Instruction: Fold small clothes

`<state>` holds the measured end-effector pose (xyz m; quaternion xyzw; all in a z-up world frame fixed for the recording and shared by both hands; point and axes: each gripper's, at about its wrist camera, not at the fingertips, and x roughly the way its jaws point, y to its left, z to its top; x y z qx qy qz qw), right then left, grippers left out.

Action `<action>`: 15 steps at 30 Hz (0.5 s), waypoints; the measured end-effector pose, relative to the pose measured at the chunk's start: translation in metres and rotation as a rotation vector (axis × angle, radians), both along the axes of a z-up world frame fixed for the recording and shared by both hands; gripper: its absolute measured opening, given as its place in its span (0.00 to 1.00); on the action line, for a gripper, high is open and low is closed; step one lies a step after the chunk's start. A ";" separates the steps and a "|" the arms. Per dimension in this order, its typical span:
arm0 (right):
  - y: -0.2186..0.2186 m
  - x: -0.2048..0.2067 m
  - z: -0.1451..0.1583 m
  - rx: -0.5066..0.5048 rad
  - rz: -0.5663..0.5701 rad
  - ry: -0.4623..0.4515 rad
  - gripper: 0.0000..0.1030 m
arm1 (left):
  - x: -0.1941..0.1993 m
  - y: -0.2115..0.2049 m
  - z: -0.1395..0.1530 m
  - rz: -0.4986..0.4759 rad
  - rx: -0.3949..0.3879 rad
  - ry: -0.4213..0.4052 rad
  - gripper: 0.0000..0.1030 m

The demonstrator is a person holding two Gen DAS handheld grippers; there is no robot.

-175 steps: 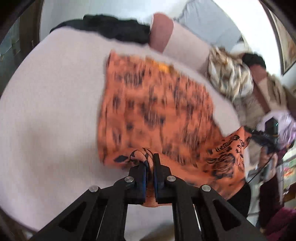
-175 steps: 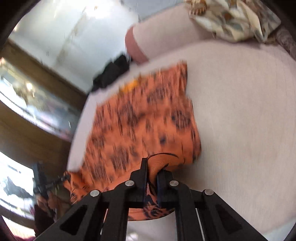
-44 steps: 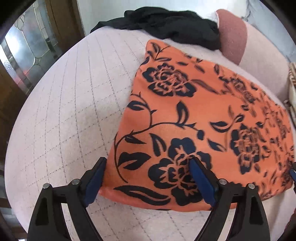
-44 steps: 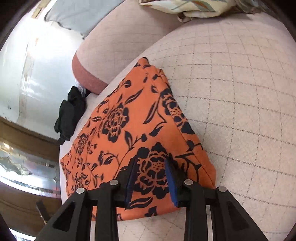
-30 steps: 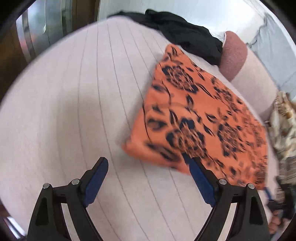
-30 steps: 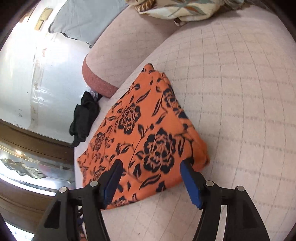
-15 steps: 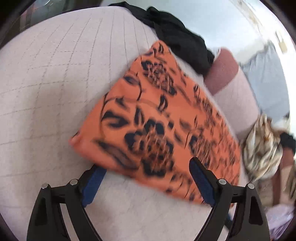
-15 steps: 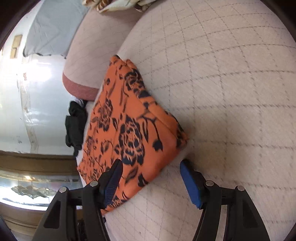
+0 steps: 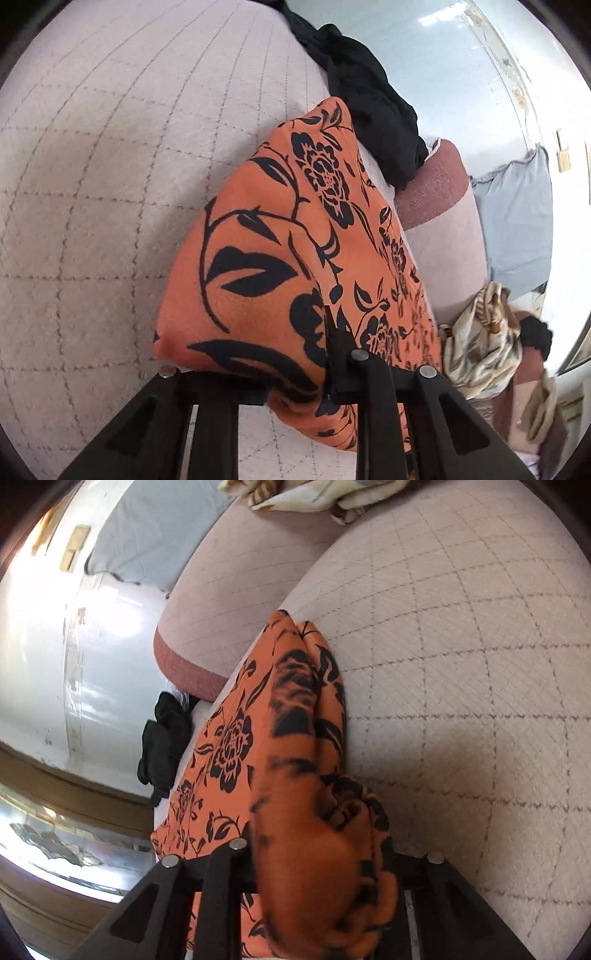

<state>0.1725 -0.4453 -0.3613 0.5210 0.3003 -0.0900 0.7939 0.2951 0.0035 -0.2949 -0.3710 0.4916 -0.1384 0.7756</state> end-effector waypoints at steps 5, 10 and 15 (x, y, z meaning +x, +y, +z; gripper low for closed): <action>0.015 -0.002 0.029 -0.108 -0.015 0.000 0.18 | -0.007 -0.002 0.013 0.016 0.000 -0.037 0.15; 0.032 -0.022 0.066 -0.168 -0.034 -0.064 0.17 | -0.018 0.006 0.025 0.011 -0.019 -0.052 0.15; 0.042 -0.054 0.088 -0.211 -0.054 -0.067 0.17 | -0.059 0.016 0.028 -0.059 0.001 -0.014 0.15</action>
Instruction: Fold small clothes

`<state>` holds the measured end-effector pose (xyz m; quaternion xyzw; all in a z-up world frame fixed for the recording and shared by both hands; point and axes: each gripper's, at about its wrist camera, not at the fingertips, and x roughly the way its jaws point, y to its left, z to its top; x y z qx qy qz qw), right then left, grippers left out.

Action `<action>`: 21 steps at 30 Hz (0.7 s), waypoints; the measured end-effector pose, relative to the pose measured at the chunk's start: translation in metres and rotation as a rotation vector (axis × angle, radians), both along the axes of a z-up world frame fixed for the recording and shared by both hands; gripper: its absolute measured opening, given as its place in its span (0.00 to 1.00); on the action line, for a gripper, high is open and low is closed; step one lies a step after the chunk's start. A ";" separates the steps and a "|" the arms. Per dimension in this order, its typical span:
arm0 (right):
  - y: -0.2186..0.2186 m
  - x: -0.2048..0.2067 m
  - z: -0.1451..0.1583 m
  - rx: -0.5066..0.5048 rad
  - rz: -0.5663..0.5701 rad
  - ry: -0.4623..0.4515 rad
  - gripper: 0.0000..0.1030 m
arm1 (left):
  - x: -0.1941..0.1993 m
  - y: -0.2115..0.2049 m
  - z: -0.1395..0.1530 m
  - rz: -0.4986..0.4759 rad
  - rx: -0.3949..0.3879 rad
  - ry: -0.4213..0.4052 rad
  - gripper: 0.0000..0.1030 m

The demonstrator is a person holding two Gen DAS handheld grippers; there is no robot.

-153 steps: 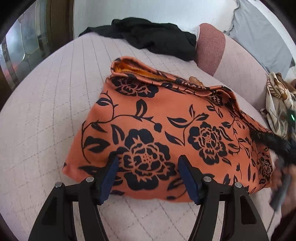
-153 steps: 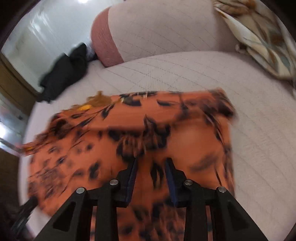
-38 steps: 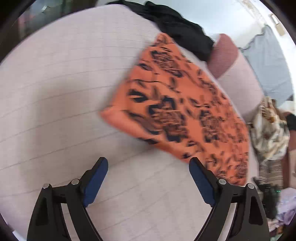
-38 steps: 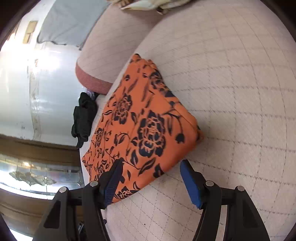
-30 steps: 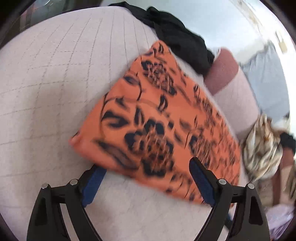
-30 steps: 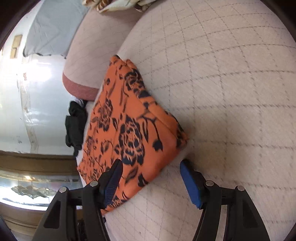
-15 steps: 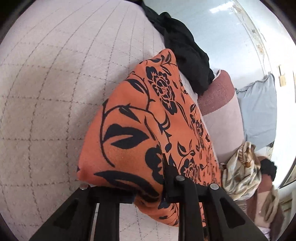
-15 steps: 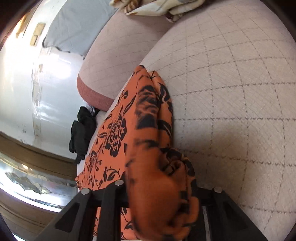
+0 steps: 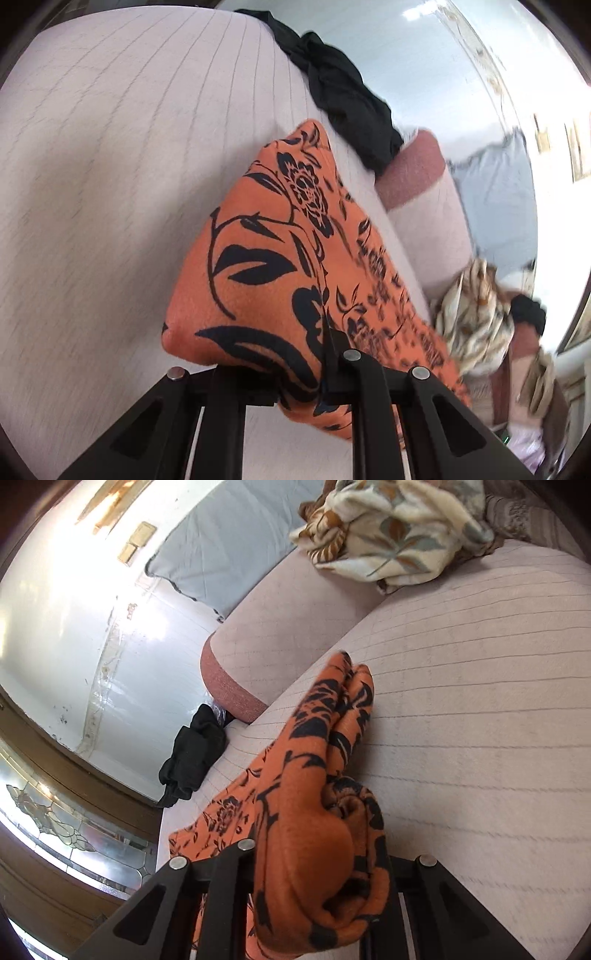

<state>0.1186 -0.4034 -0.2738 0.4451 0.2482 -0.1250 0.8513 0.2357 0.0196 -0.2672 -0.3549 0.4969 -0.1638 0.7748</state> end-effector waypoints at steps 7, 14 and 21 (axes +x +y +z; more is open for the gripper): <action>-0.007 -0.042 -0.043 0.129 0.039 0.261 0.22 | -0.035 0.006 -0.023 -0.063 0.046 0.046 0.20; -0.008 -0.072 -0.013 0.114 -0.033 0.333 0.43 | -0.030 0.024 -0.030 -0.011 -0.096 0.091 0.40; 0.043 -0.052 0.039 -0.154 0.116 0.322 0.45 | -0.027 0.014 -0.022 0.018 -0.014 0.027 0.41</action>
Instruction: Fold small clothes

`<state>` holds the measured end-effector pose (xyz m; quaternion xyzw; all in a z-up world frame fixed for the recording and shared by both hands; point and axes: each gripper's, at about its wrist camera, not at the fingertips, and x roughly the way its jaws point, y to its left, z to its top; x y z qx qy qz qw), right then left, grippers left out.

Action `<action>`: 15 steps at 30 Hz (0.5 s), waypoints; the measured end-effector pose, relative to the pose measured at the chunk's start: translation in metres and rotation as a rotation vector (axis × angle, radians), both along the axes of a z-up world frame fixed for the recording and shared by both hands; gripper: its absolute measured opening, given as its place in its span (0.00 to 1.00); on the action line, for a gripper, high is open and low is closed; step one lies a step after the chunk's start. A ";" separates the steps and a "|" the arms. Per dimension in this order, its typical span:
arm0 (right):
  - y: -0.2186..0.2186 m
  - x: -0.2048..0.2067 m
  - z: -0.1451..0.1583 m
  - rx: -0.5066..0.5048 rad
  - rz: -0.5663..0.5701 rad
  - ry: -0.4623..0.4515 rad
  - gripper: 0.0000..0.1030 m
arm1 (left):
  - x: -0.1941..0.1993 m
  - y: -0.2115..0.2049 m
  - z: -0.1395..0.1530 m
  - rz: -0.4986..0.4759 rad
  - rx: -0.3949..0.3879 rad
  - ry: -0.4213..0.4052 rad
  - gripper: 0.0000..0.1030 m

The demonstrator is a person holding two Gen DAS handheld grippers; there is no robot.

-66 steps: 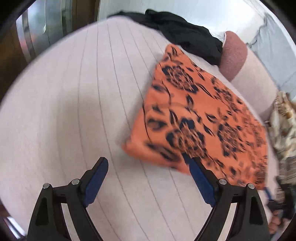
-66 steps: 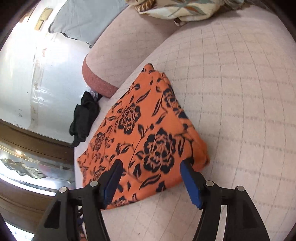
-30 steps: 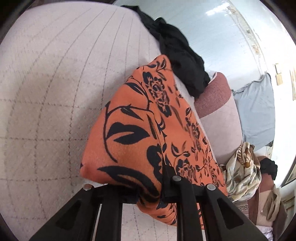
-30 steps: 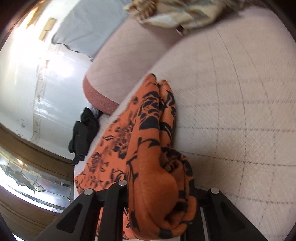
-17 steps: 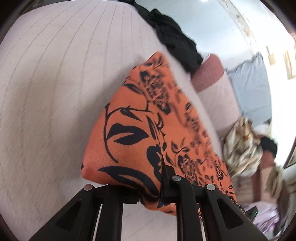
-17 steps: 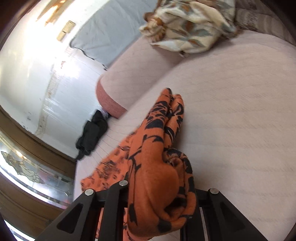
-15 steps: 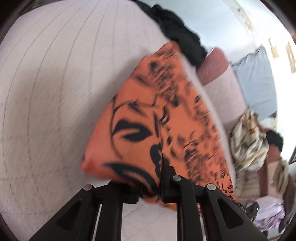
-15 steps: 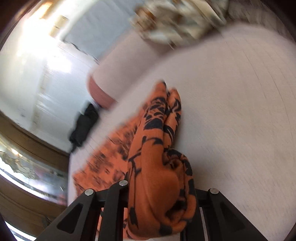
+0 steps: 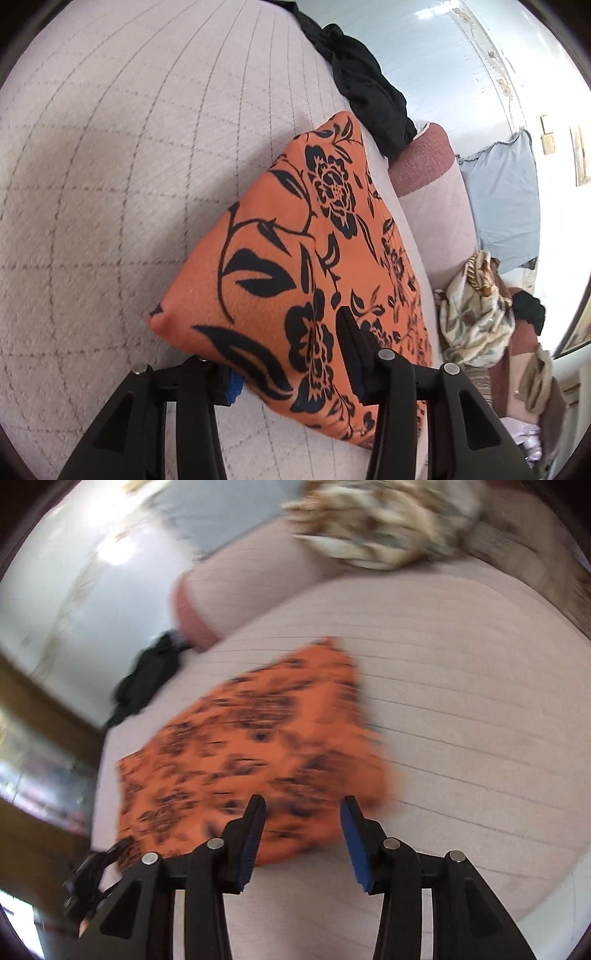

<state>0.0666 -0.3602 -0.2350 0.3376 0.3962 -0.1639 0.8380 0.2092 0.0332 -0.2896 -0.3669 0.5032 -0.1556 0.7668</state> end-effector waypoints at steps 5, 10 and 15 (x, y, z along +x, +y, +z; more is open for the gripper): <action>0.040 0.101 -0.009 -0.032 0.184 -0.001 0.37 | 0.009 -0.003 -0.003 0.001 0.033 -0.002 0.23; 0.073 0.157 -0.077 -0.053 0.297 0.130 0.38 | 0.010 -0.003 0.001 -0.040 0.071 -0.047 0.19; 0.083 0.164 -0.046 -0.074 0.446 0.189 0.39 | 0.002 -0.029 0.031 -0.101 0.204 -0.193 0.18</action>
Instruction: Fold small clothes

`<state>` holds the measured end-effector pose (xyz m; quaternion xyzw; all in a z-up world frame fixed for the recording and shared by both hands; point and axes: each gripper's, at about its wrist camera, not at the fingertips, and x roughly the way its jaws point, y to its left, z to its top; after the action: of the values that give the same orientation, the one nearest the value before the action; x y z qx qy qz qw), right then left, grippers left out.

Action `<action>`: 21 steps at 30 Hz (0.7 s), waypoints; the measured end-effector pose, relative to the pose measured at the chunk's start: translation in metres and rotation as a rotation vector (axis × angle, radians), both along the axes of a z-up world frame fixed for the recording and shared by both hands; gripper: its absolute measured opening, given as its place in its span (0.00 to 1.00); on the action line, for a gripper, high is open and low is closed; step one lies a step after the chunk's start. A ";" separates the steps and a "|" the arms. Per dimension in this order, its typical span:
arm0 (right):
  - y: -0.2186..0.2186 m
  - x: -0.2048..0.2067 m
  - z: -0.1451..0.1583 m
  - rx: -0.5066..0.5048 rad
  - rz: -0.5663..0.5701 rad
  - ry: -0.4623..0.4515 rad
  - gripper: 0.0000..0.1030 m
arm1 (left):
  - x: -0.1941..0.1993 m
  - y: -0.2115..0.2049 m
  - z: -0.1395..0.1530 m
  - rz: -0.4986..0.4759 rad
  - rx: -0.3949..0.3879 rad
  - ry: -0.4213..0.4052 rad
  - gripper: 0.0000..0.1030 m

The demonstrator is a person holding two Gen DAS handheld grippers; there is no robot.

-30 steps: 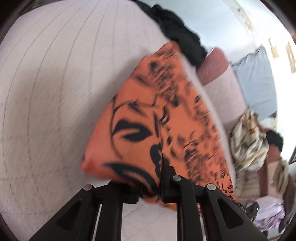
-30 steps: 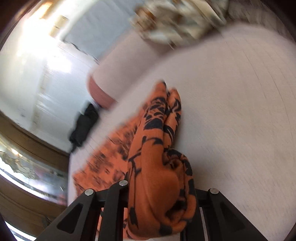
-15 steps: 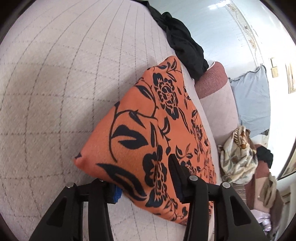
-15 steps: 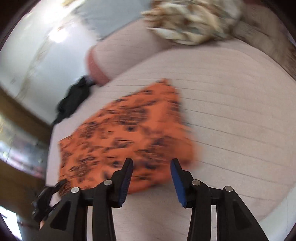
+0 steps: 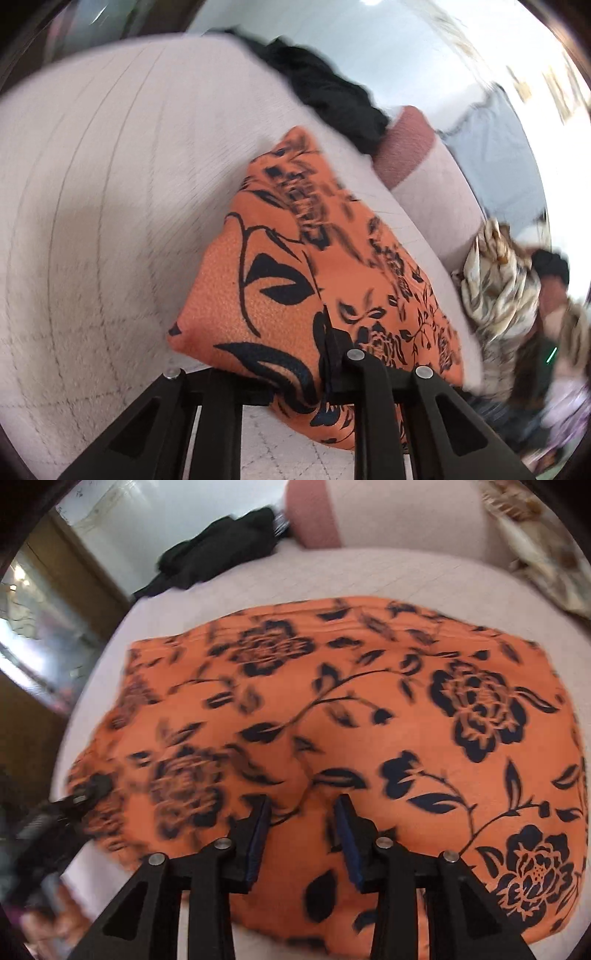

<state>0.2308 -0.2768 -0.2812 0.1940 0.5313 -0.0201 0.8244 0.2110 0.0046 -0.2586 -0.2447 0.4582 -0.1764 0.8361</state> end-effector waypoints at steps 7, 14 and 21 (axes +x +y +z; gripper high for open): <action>-0.033 0.030 0.074 0.278 0.008 -0.145 0.73 | -0.036 -0.063 0.045 -0.163 0.248 -0.314 0.17; -0.008 0.079 0.110 0.321 0.163 -0.157 0.75 | -0.066 -0.120 0.051 -0.335 0.386 -0.449 0.17; 0.026 0.120 0.109 0.179 0.253 -0.057 0.75 | -0.085 -0.153 0.041 -0.444 0.493 -0.509 0.16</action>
<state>0.3508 -0.2513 -0.1726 0.1985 0.5276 0.1370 0.8146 0.1258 -0.1488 -0.2181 0.1190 0.3069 -0.2924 0.8979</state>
